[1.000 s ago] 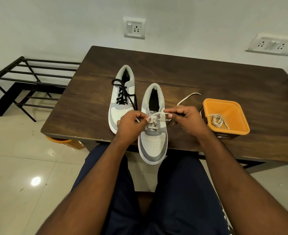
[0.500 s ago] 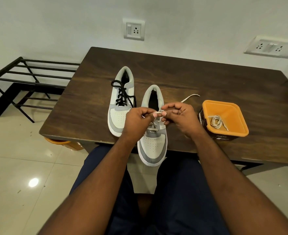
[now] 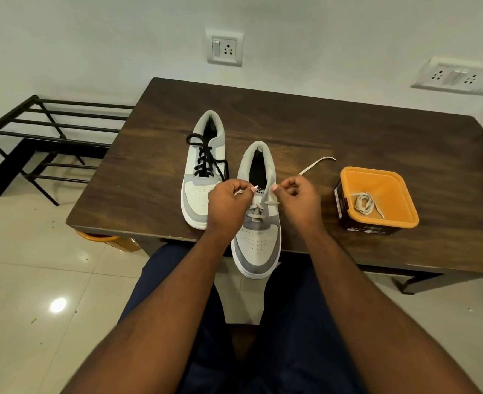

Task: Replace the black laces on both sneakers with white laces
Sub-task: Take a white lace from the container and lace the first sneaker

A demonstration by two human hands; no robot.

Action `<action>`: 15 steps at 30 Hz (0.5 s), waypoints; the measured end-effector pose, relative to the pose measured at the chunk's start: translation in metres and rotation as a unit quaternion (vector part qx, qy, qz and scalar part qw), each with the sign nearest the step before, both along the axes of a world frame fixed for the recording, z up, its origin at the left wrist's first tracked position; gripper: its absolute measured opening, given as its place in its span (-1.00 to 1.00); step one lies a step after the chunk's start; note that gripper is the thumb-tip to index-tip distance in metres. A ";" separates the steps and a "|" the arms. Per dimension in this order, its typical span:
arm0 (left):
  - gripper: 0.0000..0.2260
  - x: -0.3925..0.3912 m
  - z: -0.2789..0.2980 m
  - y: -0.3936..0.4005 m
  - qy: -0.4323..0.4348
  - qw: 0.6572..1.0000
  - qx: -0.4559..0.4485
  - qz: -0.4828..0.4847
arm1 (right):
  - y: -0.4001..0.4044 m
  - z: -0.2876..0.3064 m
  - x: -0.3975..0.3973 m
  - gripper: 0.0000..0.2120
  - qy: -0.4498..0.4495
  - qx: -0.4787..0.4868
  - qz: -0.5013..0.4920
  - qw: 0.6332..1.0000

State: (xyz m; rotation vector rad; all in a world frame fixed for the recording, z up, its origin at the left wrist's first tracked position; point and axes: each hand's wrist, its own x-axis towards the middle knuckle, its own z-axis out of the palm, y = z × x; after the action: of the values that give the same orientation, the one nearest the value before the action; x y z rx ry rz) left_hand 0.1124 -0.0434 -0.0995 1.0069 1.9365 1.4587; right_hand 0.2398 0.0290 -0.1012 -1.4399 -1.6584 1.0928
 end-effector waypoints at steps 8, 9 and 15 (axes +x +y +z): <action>-0.83 0.000 0.001 0.006 0.234 0.965 -0.061 -0.099 | -0.015 -0.013 -0.009 -0.90 -0.023 0.014 0.011 1.000; -0.82 0.000 0.003 0.007 0.253 0.958 -0.072 -0.113 | -0.016 -0.014 -0.008 -0.92 -0.008 0.012 0.010 1.000; -0.80 -0.004 0.002 0.015 0.301 0.924 -0.132 -0.196 | -0.022 -0.014 -0.005 -0.89 0.069 -0.013 0.015 0.997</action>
State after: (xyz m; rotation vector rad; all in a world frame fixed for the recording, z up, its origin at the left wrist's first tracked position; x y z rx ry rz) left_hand 0.1086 -0.0280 -0.0976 1.7289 2.0804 0.6814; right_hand 0.2350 0.0075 -0.1152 -1.3294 -1.5784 1.2068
